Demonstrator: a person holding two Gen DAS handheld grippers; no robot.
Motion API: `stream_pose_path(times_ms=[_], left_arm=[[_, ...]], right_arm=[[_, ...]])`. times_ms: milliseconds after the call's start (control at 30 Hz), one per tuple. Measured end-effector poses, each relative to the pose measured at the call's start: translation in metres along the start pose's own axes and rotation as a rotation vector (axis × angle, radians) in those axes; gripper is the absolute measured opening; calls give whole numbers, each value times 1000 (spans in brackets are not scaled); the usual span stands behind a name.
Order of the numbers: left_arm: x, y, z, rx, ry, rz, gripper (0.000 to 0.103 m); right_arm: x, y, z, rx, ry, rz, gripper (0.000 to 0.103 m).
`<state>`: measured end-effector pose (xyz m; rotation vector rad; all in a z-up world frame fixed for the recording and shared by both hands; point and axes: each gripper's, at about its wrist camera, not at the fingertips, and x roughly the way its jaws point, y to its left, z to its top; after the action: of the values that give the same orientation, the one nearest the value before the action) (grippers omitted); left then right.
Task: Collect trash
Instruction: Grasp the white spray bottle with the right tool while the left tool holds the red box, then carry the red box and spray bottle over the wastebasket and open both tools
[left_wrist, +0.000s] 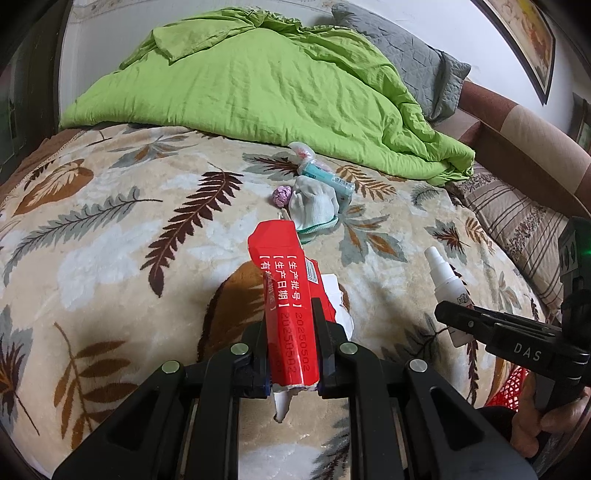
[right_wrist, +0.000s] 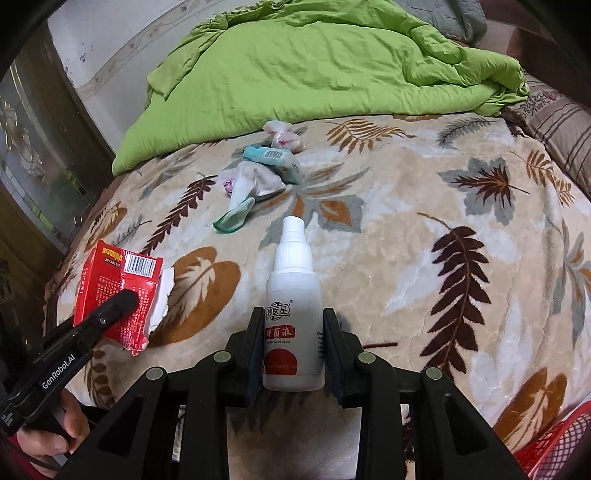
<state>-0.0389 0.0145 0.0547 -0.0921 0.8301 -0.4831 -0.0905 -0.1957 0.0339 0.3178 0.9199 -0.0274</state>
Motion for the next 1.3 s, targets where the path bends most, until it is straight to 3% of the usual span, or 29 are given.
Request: stream_pose_path(times_ms=[1300], left_arm=[[1, -1, -1, 2, -2, 2, 15]], right_arm=[[-1, -2, -1, 1, -2, 14, 32]])
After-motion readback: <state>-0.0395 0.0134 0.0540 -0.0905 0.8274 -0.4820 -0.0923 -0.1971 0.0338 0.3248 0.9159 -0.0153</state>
